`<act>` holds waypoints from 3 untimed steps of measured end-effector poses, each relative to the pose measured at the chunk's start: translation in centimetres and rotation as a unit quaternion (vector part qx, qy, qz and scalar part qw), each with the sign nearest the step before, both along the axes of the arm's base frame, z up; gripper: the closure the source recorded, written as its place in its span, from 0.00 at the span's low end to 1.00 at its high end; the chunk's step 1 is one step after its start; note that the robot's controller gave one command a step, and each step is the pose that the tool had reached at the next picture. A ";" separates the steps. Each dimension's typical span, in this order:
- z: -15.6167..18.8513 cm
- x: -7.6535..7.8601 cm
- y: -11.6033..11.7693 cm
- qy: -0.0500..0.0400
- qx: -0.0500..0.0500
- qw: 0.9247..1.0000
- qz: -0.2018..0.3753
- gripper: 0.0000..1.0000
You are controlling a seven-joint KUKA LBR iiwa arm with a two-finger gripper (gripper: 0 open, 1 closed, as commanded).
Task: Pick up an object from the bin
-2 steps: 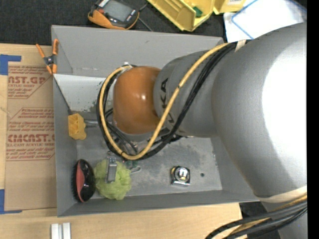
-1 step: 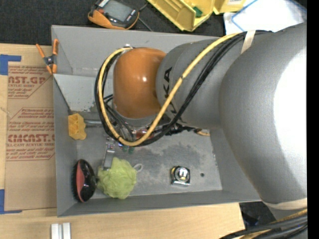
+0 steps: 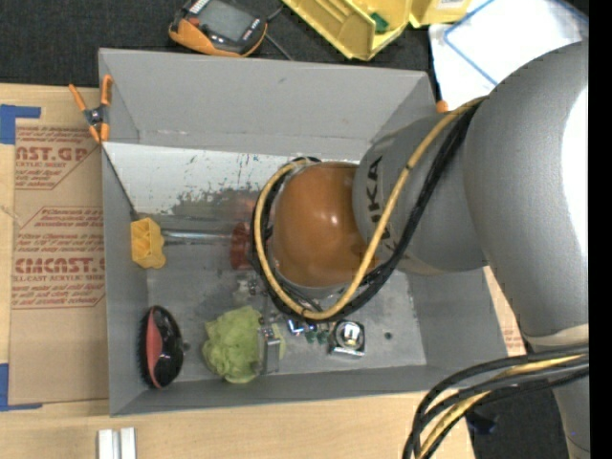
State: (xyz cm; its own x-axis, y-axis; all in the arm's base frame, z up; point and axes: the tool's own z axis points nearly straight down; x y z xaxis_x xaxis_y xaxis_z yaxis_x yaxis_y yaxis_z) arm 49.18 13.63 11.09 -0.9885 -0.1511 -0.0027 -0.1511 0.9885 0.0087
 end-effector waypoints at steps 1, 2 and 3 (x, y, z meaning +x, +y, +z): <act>2.8 -0.4 3.6 -0.003 0.004 0.994 -0.111 1.00; 2.8 -0.4 3.6 -0.003 0.004 0.994 -0.111 1.00; 4.7 -0.2 3.6 0.004 0.002 0.994 -0.113 1.00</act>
Offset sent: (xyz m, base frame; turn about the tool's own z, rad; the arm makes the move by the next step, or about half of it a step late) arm 0.0000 0.0000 0.0000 0.0000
